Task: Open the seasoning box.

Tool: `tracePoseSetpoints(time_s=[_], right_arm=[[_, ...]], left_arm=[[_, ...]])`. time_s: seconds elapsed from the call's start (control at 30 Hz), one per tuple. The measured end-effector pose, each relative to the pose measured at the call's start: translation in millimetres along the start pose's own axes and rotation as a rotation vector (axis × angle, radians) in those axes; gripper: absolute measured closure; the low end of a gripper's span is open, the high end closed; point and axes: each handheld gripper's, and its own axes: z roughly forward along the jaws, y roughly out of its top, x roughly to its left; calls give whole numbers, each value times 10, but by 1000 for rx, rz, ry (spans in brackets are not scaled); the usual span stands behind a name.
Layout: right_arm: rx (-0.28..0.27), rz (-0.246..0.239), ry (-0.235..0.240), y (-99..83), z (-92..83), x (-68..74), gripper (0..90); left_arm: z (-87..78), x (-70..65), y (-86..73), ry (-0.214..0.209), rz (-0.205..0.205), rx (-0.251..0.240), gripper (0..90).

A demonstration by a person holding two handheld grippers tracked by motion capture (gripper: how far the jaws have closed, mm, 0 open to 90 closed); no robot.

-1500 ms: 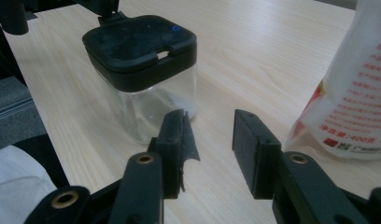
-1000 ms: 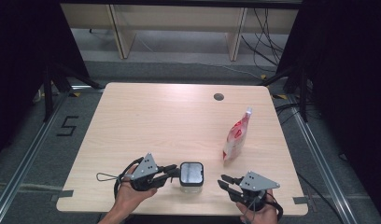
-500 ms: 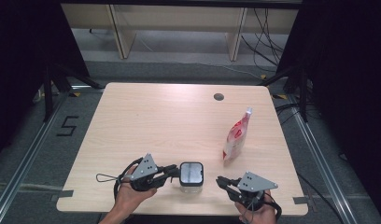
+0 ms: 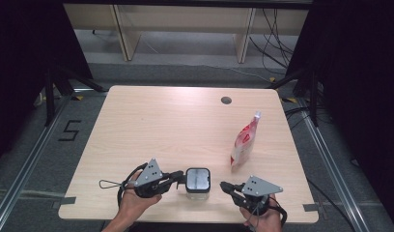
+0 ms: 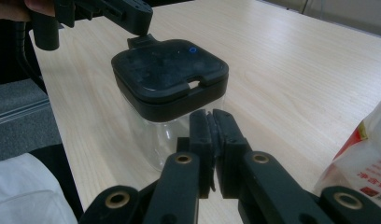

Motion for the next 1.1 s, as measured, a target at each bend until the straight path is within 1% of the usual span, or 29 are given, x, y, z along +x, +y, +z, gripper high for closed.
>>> tracePoseSetpoints(time_s=[0.07, 0.1, 0.13, 0.2, 0.23, 0.27, 0.3, 0.33, 0.37, 0.47, 0.5, 0.53, 0.57, 0.6, 0.63, 0.67, 0.7, 0.77, 0.87, 0.93, 0.97, 1.0, 1.03, 1.1], right_arm=[[3, 6, 2, 3, 1, 2, 876], [-4, 5, -2, 5, 7, -1, 877], [-12, 7, -2, 8, 13, -5, 877], [-12, 12, -5, 16, 18, -18, 877], [-11, 26, -5, 18, 27, -10, 877], [-8, 15, 3, 24, 37, -24, 879], [-15, 17, 0, 35, 55, -32, 879], [-28, 11, 19, 42, 81, -39, 878], [-20, 24, 3, 52, 78, -30, 879], [-21, 22, 8, 74, 102, -31, 879], [-25, 9, 10, 83, 117, -41, 879], [-26, 6, 19, 92, 131, -40, 879], [-30, 16, 10, 92, 143, -33, 879], [-28, 4, 20, 98, 156, -42, 879], [-26, 11, 22, 98, 155, -40, 879], [-28, 7, 21, 96, 156, -44, 879], [-23, 17, 22, 96, 150, -41, 879], [-26, 9, 17, 94, 153, -50, 879], [-23, 7, 19, 92, 155, -50, 879], [-12, 16, 23, 89, 157, -38, 879], [-10, 5, 26, 89, 166, -34, 879], [-10, 5, 26, 89, 166, -34, 879], [-13, -4, 38, 90, 180, -28, 879], [-2, -5, 34, 94, 174, -19, 879]], left_arm=[[-1, 2, 0, 0, 1, 2, 886], [-1, 1, -2, 2, -4, 1, 886], [-4, 9, -2, 0, 5, 2, 887], [-3, 18, -3, -7, 3, -1, 888], [0, 9, -4, -6, -14, -4, 888], [1, 10, -4, -6, -12, -4, 888], [-2, 7, -3, 1, -12, -1, 889], [-1, 10, -4, -4, -14, -1, 889], [-2, 10, -5, -2, -14, -2, 890], [-2, 13, -7, -3, -15, -4, 890], [5, 16, -12, -13, -18, -13, 890], [4, 11, -15, -8, -27, -15, 890], [3, 14, -16, -9, -21, -15, 890], [3, 14, -19, -9, -22, -16, 890], [-2, 22, -22, -9, -17, -15, 890], [-2, 22, -22, -9, -17, -15, 890], [-4, 23, -25, -8, -16, -16, 890], [-4, 24, -25, -8, -16, -16, 890], [-5, 30, -34, -7, -29, -20, 890], [-6, 32, -36, -13, -32, -20, 891], [-5, 29, -36, -7, -29, -21, 890], [-5, 29, -36, -7, -29, -21, 891], [-5, 30, -35, -8, -27, -19, 891], [-7, 31, -37, -7, -30, -20, 891]])
